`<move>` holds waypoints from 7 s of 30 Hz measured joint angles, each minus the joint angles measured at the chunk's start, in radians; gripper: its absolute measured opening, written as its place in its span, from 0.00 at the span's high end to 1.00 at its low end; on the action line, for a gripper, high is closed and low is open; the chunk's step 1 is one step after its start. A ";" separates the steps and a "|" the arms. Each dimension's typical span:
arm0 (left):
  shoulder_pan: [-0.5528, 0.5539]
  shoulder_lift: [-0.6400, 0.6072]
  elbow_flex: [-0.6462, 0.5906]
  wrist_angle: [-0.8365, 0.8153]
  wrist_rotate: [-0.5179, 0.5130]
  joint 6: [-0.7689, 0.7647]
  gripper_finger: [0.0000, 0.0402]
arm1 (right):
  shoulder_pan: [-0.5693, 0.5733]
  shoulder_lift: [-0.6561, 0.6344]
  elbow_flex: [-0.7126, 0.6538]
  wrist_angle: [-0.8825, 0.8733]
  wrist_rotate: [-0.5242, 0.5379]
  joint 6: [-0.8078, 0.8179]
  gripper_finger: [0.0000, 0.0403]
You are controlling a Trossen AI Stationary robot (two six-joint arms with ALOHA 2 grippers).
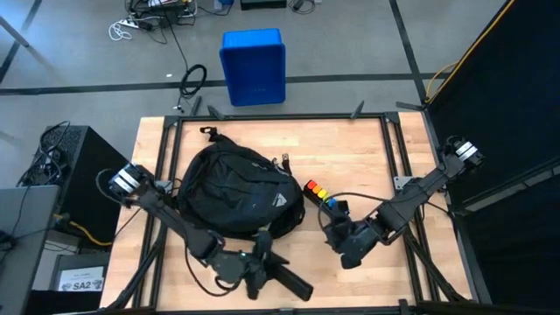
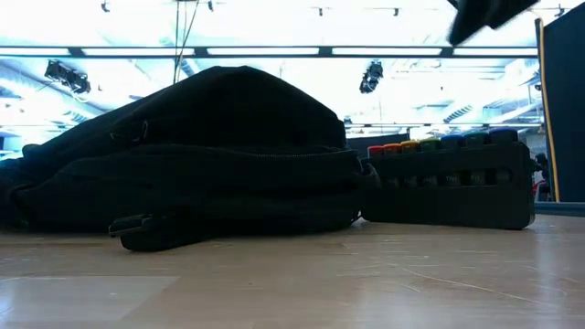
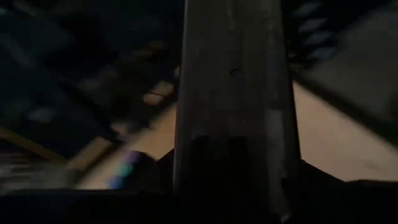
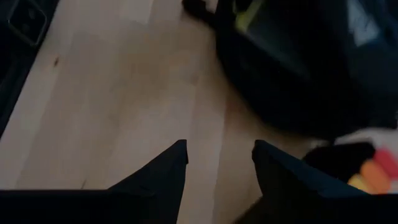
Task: Unpack backpack
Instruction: Close the black medicine organizer
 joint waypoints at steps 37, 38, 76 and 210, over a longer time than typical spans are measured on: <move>0.648 0.024 0.431 -0.799 0.704 0.292 0.69 | 0.271 0.000 0.001 0.040 0.796 0.449 0.82; 0.653 0.048 0.459 -0.823 0.706 0.308 0.69 | 0.266 0.000 0.001 0.040 0.779 0.449 0.81; 0.761 0.130 0.615 -1.040 0.770 0.250 0.68 | -0.232 -0.007 0.001 0.043 0.299 0.274 0.63; 0.829 -0.300 -0.289 -0.091 0.876 -0.071 0.68 | -0.144 0.000 -0.135 -0.160 0.069 0.952 0.65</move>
